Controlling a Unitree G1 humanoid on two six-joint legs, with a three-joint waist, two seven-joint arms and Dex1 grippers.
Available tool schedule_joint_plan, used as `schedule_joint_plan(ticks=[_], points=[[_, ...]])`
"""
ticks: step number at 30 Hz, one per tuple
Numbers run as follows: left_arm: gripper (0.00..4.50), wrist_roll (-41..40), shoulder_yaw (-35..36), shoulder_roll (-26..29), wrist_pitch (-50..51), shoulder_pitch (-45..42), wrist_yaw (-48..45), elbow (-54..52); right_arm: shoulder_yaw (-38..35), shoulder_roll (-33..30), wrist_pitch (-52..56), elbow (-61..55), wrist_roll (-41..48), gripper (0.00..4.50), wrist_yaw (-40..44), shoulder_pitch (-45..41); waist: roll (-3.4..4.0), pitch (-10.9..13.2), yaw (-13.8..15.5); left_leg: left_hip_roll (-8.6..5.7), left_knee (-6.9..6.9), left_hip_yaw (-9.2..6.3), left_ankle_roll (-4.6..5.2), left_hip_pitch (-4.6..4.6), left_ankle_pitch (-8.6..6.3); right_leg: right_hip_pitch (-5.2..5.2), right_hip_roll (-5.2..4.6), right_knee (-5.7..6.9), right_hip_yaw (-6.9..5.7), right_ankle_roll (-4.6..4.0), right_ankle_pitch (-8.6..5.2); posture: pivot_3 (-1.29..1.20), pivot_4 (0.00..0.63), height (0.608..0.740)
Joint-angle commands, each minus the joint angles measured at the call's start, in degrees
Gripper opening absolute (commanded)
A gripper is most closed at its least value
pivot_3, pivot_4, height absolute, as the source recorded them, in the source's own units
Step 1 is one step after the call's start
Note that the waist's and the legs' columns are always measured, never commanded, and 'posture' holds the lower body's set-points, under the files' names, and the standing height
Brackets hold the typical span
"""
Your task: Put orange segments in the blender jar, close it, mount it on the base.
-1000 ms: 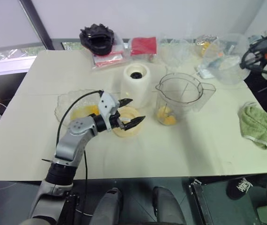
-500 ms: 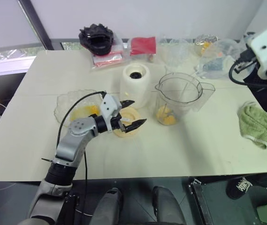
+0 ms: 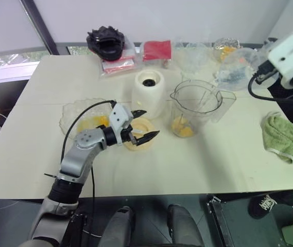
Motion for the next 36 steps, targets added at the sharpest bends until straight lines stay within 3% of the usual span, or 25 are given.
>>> schedule_joint_plan(ticks=[1, 5, 11, 16, 21, 28, 36], points=[[4.5, -0.2, 0.6, 0.6, -1.0, 0.4, -0.1, -2.0, -2.0, 0.3, -1.1, -1.6, -0.9, 0.01, -0.1, -0.7, 0.0, 0.0, 0.0, 0.0, 0.0, 0.0, 0.0, 0.0, 0.0, 0.0, 0.0, 0.0, 0.0, 0.0, 0.0, 0.0, 0.15, 0.74], [4.5, -0.5, 0.8, 1.0, -0.7, 0.6, -0.3, -2.1, -3.1, 2.0, 1.2, -2.2, 0.2, 0.01, -0.2, -0.6, 0.0, 0.0, 0.0, 0.0, 0.0, 0.0, 0.0, 0.0, 0.0, 0.0, 0.0, 0.01, 0.0, 0.0, 0.0, 0.0, 0.15, 0.74], [4.5, -0.9, 0.9, 1.6, -0.6, 0.6, -0.8, -1.9, -8.0, 8.3, 13.5, -5.0, 5.1, 0.01, -2.2, -2.8, 0.01, 0.0, 0.1, 0.0, 0.01, -0.02, -0.01, 0.0, 0.0, 0.0, 0.0, 0.02, 0.0, -0.01, 0.01, 0.0, 0.15, 0.74], [4.5, -0.9, 0.9, 1.7, -0.2, 0.3, -1.3, -1.8, -17.3, 17.0, 29.9, -8.3, 11.7, 0.01, -7.7, -7.3, 0.01, 0.0, 0.0, 0.0, 0.01, -0.04, -0.01, 0.0, 0.01, -0.03, 0.0, 0.07, 0.0, -0.03, 0.02, 0.0, 0.15, 0.74], [4.5, -1.2, 1.0, 2.2, 0.1, 0.0, -2.0, -1.7, -25.0, 23.2, 36.8, -10.9, 14.5, 0.01, -13.8, -8.5, 0.02, 0.0, 0.1, -0.01, 0.01, -0.06, -0.02, 0.0, 0.01, -0.03, 0.0, 0.08, 0.0, -0.04, 0.03, 0.0, 0.15, 0.74], [4.5, -1.6, 1.4, 3.2, 1.4, -0.1, -2.5, -2.2, -38.1, 33.5, 31.0, -9.6, 17.9, 0.01, -21.4, -2.4, 0.03, 0.0, 0.1, -0.02, 0.01, -0.07, -0.02, 0.0, 0.01, -0.03, 0.01, 0.13, -0.01, -0.03, 0.03, 0.0, 0.15, 0.74], [4.5, -1.9, 2.0, 4.4, 2.4, -0.6, -2.6, -2.3, -40.0, 43.3, 17.7, -5.3, 21.3, 0.01, -26.1, 3.5, 0.13, -0.1, -0.9, 0.04, -0.01, 0.07, -0.02, 0.14, 0.02, -0.13, 0.05, 0.41, 0.07, -0.09, 0.07, 0.0, 0.15, 0.74]])
